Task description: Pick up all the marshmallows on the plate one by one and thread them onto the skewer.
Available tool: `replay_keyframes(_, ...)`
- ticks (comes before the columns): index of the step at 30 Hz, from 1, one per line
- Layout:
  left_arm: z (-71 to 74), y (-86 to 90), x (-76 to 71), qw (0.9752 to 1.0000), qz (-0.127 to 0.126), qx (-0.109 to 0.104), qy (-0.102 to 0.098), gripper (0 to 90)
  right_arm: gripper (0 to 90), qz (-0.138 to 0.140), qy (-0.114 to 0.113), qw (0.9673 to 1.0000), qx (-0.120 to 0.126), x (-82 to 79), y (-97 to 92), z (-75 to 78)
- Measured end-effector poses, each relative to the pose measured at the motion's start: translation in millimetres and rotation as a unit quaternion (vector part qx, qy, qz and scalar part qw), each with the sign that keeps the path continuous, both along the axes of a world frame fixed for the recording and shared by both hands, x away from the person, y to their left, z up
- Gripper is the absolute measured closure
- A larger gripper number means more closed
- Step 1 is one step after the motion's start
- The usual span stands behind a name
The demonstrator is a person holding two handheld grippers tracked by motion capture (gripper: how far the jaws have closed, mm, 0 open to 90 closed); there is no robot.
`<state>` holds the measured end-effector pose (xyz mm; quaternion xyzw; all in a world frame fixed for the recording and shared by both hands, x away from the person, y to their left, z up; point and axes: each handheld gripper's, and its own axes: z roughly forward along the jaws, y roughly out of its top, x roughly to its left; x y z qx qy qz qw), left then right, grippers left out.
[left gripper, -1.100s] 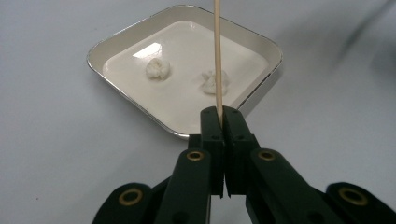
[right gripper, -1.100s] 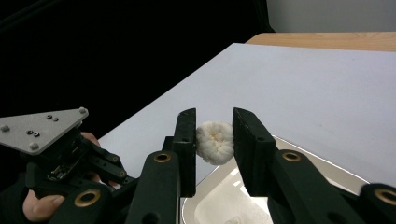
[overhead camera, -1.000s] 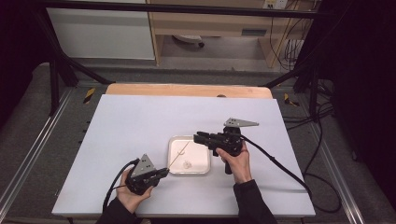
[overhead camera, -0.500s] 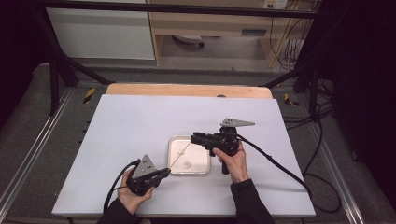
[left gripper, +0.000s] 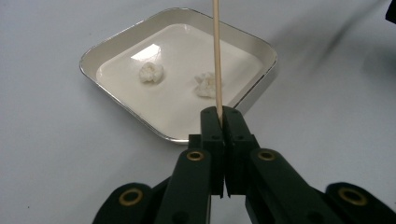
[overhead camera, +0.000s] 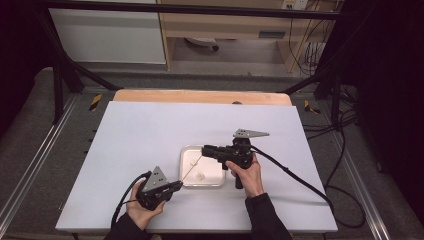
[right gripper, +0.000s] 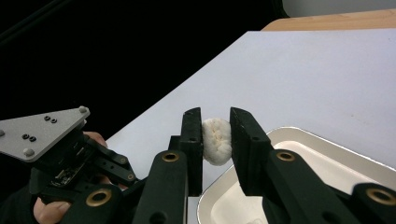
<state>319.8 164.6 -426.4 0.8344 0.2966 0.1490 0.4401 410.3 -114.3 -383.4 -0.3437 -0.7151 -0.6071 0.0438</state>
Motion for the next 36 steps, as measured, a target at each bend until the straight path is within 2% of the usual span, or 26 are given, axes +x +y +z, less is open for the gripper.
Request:
replay_keyframes(13,-2.0,-0.9,-1.2,1.0000,0.003,-0.003,0.002,88.6,77.2,0.001,-0.002,1.0000,0.006,-4.5,3.7,-4.2)
replay_keyframes(21,-1.8,-1.6,-3.3,1.0000,0.005,-0.004,-0.007,88.7,77.6,0.007,0.001,0.9998,0.019,-8.3,5.5,-5.1)
replay_keyframes(36,-2.8,-3.4,-4.1,1.0000,0.005,-0.003,-0.007,88.7,78.3,0.008,-0.003,0.9998,0.017,-13.0,8.6,-9.1)
